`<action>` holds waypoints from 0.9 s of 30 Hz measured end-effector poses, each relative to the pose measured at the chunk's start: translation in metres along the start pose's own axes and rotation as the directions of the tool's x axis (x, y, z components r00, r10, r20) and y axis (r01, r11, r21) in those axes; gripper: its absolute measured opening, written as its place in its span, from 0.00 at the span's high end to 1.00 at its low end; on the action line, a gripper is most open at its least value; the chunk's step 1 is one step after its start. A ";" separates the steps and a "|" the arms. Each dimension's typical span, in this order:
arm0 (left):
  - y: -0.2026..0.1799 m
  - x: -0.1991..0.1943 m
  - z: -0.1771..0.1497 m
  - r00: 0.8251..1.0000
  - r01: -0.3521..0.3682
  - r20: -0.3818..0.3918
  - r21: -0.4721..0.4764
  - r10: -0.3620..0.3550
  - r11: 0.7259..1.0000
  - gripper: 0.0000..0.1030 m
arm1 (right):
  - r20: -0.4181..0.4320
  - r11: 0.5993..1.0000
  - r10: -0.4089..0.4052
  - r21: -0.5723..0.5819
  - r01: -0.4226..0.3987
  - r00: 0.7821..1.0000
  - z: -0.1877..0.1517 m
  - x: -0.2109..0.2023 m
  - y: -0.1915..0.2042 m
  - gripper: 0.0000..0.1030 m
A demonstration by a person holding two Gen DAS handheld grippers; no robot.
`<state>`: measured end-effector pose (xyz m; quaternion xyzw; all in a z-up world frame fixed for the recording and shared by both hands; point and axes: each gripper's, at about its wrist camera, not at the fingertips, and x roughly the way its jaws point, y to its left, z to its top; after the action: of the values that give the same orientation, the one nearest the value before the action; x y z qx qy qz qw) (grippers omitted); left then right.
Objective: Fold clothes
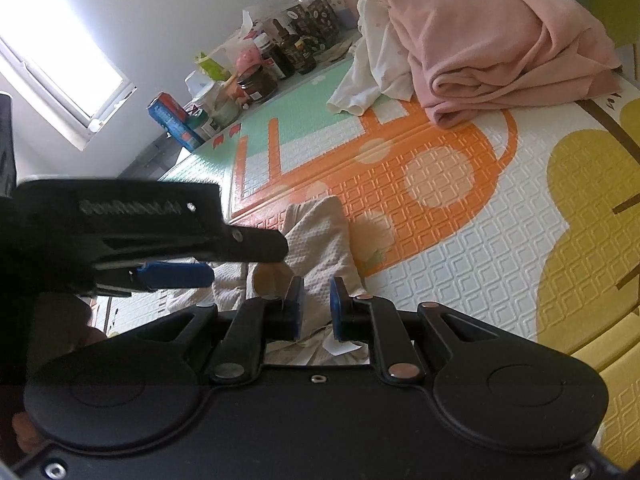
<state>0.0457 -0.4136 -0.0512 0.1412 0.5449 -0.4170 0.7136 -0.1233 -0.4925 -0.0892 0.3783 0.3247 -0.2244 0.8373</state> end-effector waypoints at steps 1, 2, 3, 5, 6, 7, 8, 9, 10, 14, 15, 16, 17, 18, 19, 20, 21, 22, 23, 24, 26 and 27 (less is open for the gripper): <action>0.002 -0.002 0.000 1.000 -0.003 0.006 -0.007 0.003 1.000 0.24 | -0.001 1.000 0.003 -0.001 -0.003 1.000 0.000 0.000 0.001 0.87; 0.006 -0.005 0.000 1.000 -0.007 0.011 -0.015 0.007 1.000 0.24 | -0.002 1.000 0.007 -0.002 -0.007 1.000 0.001 0.000 0.002 0.87; 0.009 -0.006 0.000 1.000 -0.011 0.014 -0.024 0.012 1.000 0.24 | -0.004 1.000 0.011 -0.003 -0.011 1.000 0.001 0.001 0.003 0.87; 0.021 -0.009 0.000 1.000 -0.023 0.017 -0.052 0.024 0.998 0.24 | -0.005 1.000 0.023 -0.008 -0.023 1.000 0.004 0.001 0.006 0.87; 0.027 -0.010 0.000 0.999 -0.029 0.019 -0.068 0.030 0.997 0.24 | -0.005 0.999 0.030 -0.011 -0.030 1.000 0.006 0.002 0.008 0.87; 0.035 -0.012 -0.001 0.999 -0.034 0.023 -0.085 0.036 0.996 0.24 | -0.006 0.999 0.037 -0.013 -0.037 0.999 0.008 0.002 0.010 0.87; 0.042 -0.014 -0.001 0.999 -0.039 0.026 -0.102 0.042 0.994 0.24 | -0.007 0.999 0.044 -0.016 -0.044 0.999 0.010 0.003 0.012 0.87; 0.049 -0.016 -0.002 0.998 -0.045 0.030 -0.119 0.048 0.992 0.24 | -0.010 0.998 0.053 -0.018 -0.053 0.999 0.012 0.004 0.014 0.84; 0.056 -0.018 -0.002 0.998 -0.050 0.032 -0.133 0.055 0.990 0.24 | -0.012 0.998 0.062 -0.021 -0.062 0.998 0.014 0.005 0.017 0.82; 0.087 -0.027 -0.006 0.995 -0.084 0.037 -0.184 0.093 0.979 0.24 | -0.026 0.995 0.086 -0.045 -0.087 0.996 0.019 0.012 0.029 0.81; 0.094 -0.028 -0.007 0.994 -0.093 0.036 -0.194 0.102 0.977 0.24 | -0.034 0.995 0.091 -0.045 -0.092 0.995 0.020 0.015 0.032 0.81; 0.101 -0.029 -0.009 0.993 -0.103 0.033 -0.202 0.112 0.974 0.24 | -0.041 0.994 0.095 -0.045 -0.097 0.995 0.021 0.018 0.034 0.81; 0.108 -0.030 -0.011 0.992 -0.114 0.028 -0.211 0.122 0.971 0.24 | -0.050 0.994 0.099 -0.043 -0.101 0.994 0.021 0.021 0.036 0.81; 0.115 -0.030 -0.013 0.991 -0.122 0.024 -0.218 0.130 0.968 0.24 | -0.059 0.994 0.101 -0.037 -0.103 0.993 0.021 0.025 0.036 0.81; 0.121 -0.030 -0.015 0.991 -0.127 0.020 -0.224 0.134 0.966 0.24 | -0.069 0.994 0.104 -0.031 -0.106 0.992 0.021 0.029 0.037 0.81; 0.127 -0.030 -0.018 0.990 -0.130 0.015 -0.232 0.138 0.964 0.24 | -0.078 0.994 0.107 -0.025 -0.109 0.991 0.021 0.032 0.038 0.81; 0.133 -0.030 -0.021 0.990 -0.133 0.011 -0.241 0.140 0.961 0.24 | -0.088 0.994 0.109 -0.018 -0.111 0.990 0.021 0.036 0.039 0.81; 0.139 -0.029 -0.023 0.990 -0.136 0.007 -0.249 0.142 0.959 0.24 | -0.098 0.994 0.111 -0.009 -0.112 0.989 0.021 0.040 0.040 0.81; 0.144 -0.029 -0.026 0.990 -0.139 0.003 -0.256 0.144 0.957 0.24 | -0.106 0.994 0.112 -0.004 -0.113 0.988 0.021 0.044 0.040 0.81; 0.149 -0.028 -0.028 0.989 -0.141 -0.001 -0.264 0.146 0.954 0.24 | -0.113 0.993 0.114 -0.001 -0.115 0.987 0.020 0.047 0.041 0.81; 0.157 -0.026 -0.031 0.989 -0.142 -0.009 -0.278 0.145 0.950 0.24 | -0.124 0.994 0.109 -0.003 -0.110 0.986 0.019 0.053 0.044 0.81; 0.161 -0.025 -0.032 0.990 -0.140 -0.011 -0.284 0.143 0.949 0.24 | -0.127 0.994 0.104 -0.008 -0.106 0.986 0.019 0.056 0.046 0.81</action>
<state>0.1435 -0.2835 -0.0813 0.0740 0.5841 -0.2831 0.7571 -0.0492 -0.4865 -0.0979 0.4020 0.3585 -0.1531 0.8285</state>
